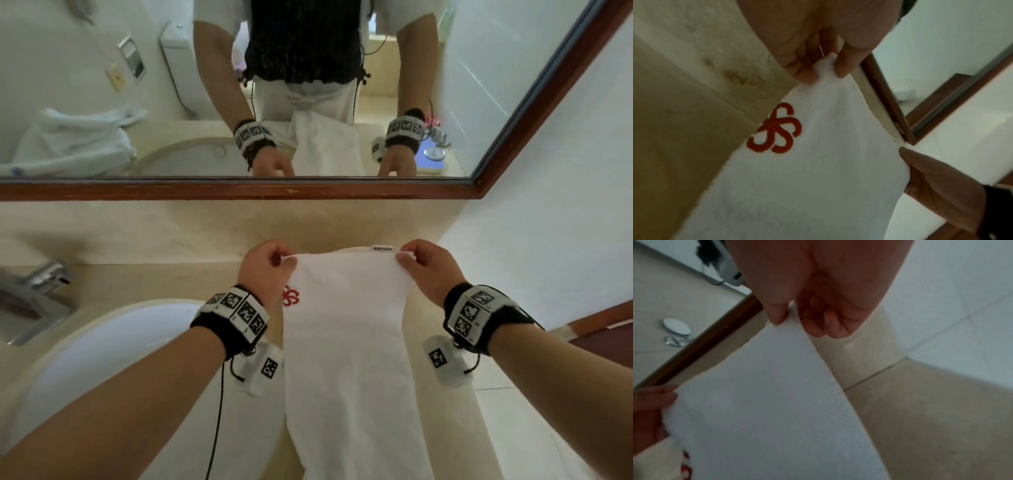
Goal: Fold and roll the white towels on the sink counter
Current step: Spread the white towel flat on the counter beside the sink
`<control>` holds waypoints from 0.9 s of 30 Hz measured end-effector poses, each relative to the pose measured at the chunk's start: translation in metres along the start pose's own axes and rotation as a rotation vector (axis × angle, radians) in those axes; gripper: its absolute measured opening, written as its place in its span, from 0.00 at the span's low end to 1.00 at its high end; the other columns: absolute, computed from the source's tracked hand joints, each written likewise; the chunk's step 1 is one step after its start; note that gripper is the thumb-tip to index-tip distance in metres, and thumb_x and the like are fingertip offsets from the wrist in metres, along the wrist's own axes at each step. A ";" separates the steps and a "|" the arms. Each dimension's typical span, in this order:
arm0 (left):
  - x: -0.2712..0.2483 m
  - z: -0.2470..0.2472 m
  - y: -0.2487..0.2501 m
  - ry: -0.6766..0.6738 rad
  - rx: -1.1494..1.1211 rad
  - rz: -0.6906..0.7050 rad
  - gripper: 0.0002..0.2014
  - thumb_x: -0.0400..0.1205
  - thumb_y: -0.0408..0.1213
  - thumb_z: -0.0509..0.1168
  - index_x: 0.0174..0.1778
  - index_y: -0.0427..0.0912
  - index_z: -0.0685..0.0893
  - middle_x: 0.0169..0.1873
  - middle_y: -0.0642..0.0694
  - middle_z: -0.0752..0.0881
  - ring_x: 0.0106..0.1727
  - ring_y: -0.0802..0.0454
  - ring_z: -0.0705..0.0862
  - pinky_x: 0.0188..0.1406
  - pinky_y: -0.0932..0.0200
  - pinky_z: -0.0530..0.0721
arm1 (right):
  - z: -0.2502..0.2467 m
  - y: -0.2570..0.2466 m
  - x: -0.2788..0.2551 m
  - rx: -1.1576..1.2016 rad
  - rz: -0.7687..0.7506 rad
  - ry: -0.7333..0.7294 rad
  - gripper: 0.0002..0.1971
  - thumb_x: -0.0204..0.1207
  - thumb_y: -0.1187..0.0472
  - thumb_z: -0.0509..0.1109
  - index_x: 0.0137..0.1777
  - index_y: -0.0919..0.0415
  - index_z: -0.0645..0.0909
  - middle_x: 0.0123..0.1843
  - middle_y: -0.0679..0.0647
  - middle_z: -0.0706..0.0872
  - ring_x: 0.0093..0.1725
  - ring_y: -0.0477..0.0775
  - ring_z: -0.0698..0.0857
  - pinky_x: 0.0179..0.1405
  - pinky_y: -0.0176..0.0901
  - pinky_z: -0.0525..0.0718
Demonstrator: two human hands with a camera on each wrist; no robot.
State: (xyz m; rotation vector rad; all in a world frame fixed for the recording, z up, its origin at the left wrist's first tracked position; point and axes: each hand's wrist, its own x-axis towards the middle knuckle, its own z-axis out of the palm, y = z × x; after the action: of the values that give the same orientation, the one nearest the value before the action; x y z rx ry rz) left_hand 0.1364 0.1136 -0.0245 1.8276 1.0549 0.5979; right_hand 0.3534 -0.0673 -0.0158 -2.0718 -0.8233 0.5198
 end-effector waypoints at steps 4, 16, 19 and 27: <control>-0.013 -0.012 0.022 -0.046 0.039 0.047 0.12 0.74 0.31 0.69 0.28 0.49 0.78 0.25 0.49 0.81 0.33 0.42 0.86 0.39 0.50 0.85 | -0.026 -0.012 -0.015 -0.031 -0.062 -0.016 0.08 0.76 0.59 0.71 0.38 0.51 0.76 0.31 0.48 0.80 0.30 0.49 0.76 0.34 0.40 0.76; -0.042 -0.041 0.114 -0.030 0.116 0.194 0.14 0.74 0.27 0.69 0.26 0.48 0.79 0.26 0.45 0.83 0.33 0.43 0.86 0.41 0.51 0.86 | -0.095 -0.062 -0.060 -0.126 -0.149 -0.112 0.08 0.76 0.59 0.73 0.36 0.56 0.83 0.35 0.55 0.85 0.34 0.54 0.88 0.37 0.41 0.90; -0.049 -0.050 0.137 0.005 0.156 0.253 0.12 0.74 0.30 0.69 0.27 0.48 0.80 0.26 0.47 0.85 0.31 0.49 0.86 0.42 0.54 0.86 | -0.115 -0.078 -0.071 -0.281 -0.212 -0.105 0.13 0.78 0.54 0.70 0.32 0.53 0.79 0.33 0.52 0.83 0.27 0.44 0.87 0.27 0.25 0.78; -0.061 -0.054 0.166 -0.005 0.193 0.348 0.08 0.77 0.31 0.69 0.35 0.48 0.83 0.32 0.48 0.85 0.29 0.54 0.84 0.35 0.62 0.85 | -0.149 -0.101 -0.085 -0.340 -0.261 -0.057 0.05 0.76 0.54 0.73 0.44 0.52 0.79 0.36 0.52 0.86 0.30 0.49 0.88 0.33 0.37 0.84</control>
State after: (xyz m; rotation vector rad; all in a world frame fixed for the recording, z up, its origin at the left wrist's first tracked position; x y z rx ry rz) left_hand 0.1328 0.0504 0.1488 2.2039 0.8176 0.7136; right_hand 0.3476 -0.1642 0.1577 -2.2135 -1.2668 0.3118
